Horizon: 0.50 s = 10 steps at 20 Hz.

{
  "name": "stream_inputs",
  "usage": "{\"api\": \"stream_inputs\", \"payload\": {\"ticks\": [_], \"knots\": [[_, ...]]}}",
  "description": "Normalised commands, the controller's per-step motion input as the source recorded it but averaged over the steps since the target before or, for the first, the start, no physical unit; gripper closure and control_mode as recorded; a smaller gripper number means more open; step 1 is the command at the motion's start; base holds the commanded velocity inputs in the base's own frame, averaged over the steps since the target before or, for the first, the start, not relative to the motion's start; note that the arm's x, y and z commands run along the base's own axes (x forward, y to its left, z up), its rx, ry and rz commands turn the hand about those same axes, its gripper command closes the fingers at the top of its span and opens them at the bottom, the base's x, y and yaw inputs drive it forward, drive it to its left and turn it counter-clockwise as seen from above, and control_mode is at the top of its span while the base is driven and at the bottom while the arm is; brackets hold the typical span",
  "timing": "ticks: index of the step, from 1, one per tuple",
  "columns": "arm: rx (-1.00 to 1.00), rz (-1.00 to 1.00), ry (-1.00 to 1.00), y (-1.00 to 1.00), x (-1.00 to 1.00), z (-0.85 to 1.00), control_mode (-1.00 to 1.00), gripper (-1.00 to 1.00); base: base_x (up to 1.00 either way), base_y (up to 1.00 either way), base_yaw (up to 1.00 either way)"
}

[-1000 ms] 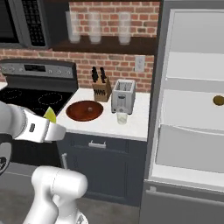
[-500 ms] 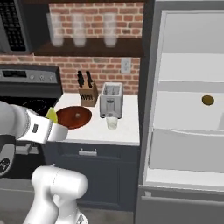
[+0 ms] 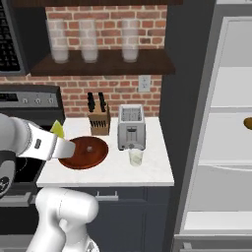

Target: Grab a lemon wedge from the fridge and one ice cube from the ice bowl, and put them in the glass of lemonade.

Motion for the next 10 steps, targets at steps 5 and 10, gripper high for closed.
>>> {"api": "stream_inputs", "payload": {"ticks": [5,10], "knots": [[0.00,0.00,0.00,0.00,0.00,0.00,1.00,1.00,0.35,0.21,-0.17],[0.00,-0.10,0.00,0.00,0.08,0.00,-1.00,1.00,0.04,0.01,-0.03]]}}
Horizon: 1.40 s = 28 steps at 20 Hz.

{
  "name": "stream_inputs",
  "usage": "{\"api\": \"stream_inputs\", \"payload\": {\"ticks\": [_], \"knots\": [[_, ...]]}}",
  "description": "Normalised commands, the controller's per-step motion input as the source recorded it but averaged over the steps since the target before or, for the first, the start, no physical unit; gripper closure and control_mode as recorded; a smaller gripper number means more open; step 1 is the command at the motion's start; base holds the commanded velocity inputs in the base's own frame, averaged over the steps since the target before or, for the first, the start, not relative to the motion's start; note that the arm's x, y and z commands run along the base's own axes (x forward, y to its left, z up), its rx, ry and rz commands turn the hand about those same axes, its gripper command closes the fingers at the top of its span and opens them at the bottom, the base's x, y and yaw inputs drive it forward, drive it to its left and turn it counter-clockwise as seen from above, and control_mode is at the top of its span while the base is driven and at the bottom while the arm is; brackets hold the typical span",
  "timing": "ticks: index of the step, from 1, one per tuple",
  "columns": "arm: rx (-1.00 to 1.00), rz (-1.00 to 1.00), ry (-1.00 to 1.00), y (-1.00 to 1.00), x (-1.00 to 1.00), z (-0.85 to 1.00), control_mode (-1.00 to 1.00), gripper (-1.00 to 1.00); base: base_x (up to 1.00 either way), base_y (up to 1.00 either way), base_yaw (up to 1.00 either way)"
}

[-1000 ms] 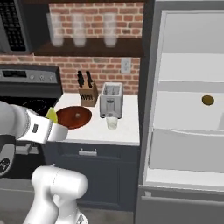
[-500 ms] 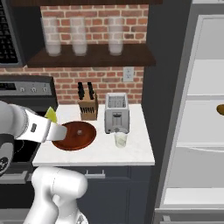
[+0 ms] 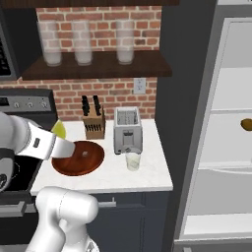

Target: Grab a lemon wedge from the fridge and one ice cube from the ice bowl, and put them in the glass of lemonade.

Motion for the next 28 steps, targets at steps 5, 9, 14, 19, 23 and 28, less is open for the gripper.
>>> {"api": "stream_inputs", "payload": {"ticks": [5,9,14,19,23,28], "knots": [[0.00,-0.07,0.00,-0.02,0.03,0.00,-1.00,1.00,0.00,0.00,0.00],[0.00,-0.02,0.00,-0.13,0.01,0.00,-1.00,1.00,0.00,0.00,0.00],[0.00,0.00,0.02,-0.20,0.06,-0.01,-1.00,1.00,0.00,0.00,0.00],[0.00,0.00,0.06,-0.14,0.02,0.00,-1.00,1.00,0.00,0.00,0.00],[0.00,0.00,0.06,-0.14,0.00,0.00,-1.00,1.00,0.00,0.00,0.00],[-0.03,0.01,0.11,-0.01,0.00,0.00,-1.00,1.00,0.00,0.00,0.00]]}}
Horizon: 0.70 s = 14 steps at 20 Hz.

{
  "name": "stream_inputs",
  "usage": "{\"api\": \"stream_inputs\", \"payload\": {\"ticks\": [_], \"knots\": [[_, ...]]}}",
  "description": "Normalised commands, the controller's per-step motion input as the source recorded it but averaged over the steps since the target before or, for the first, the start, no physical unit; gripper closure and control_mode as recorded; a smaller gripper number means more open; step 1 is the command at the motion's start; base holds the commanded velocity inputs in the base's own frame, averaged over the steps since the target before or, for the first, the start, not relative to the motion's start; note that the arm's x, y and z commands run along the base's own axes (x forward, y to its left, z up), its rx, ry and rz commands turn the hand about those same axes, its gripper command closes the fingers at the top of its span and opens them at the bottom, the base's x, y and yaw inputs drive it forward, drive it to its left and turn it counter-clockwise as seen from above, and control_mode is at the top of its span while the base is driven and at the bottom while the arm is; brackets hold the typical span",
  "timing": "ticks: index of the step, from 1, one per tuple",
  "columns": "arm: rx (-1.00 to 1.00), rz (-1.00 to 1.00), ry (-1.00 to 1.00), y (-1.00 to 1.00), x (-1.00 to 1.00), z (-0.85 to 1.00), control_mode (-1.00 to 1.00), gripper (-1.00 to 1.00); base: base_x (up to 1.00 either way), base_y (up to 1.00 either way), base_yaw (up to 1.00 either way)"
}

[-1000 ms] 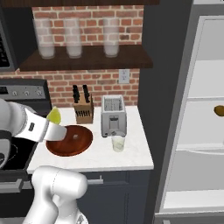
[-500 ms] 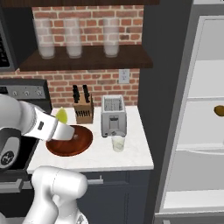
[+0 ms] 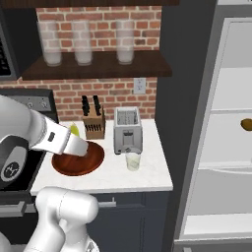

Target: Grab a lemon wedge from the fridge and one ice cube from the ice bowl, and put them in the glass of lemonade.

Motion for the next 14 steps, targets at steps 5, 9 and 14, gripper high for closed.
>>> {"api": "stream_inputs", "payload": {"ticks": [5,9,14], "knots": [[-0.18,0.03,0.07,0.00,0.00,-0.13,-1.00,1.00,0.00,0.00,0.00],[-0.30,0.11,0.06,-0.03,0.00,-0.19,-1.00,1.00,0.00,0.00,0.00],[-0.30,0.21,0.04,-0.13,0.00,-0.11,-1.00,1.00,0.00,0.00,0.00]]}}
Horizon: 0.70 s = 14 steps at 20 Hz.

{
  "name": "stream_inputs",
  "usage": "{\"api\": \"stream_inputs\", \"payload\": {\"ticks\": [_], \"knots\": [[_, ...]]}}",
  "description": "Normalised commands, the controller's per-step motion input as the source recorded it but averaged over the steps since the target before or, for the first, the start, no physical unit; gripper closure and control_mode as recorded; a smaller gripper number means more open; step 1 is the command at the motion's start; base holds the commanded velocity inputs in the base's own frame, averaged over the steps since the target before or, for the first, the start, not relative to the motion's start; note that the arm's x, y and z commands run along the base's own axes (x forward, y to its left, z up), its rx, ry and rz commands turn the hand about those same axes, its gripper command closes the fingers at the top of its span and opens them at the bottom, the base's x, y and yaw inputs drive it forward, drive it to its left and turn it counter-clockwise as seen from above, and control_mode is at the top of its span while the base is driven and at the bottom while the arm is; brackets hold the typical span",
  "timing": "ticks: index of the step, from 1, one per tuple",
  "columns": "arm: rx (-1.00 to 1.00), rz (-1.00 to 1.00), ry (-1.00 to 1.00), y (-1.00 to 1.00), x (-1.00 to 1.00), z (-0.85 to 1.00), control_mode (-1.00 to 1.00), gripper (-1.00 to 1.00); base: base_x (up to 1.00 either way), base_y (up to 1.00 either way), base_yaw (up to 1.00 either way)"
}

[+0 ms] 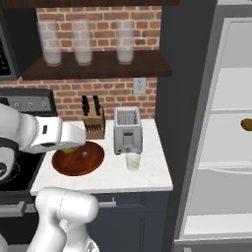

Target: Grab a lemon wedge from the fridge and one ice cube from the ice bowl, and put them in the glass of lemonade.

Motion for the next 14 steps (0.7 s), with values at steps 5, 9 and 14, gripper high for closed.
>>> {"api": "stream_inputs", "payload": {"ticks": [5,9,14], "knots": [[-0.22,0.34,0.03,-0.01,0.00,0.00,-1.00,1.00,0.00,0.00,0.00],[-0.26,0.41,0.11,0.00,0.00,0.00,-1.00,1.00,0.00,0.00,0.00],[-0.34,0.41,0.16,0.00,0.00,0.00,-1.00,1.00,0.00,0.00,0.00]]}}
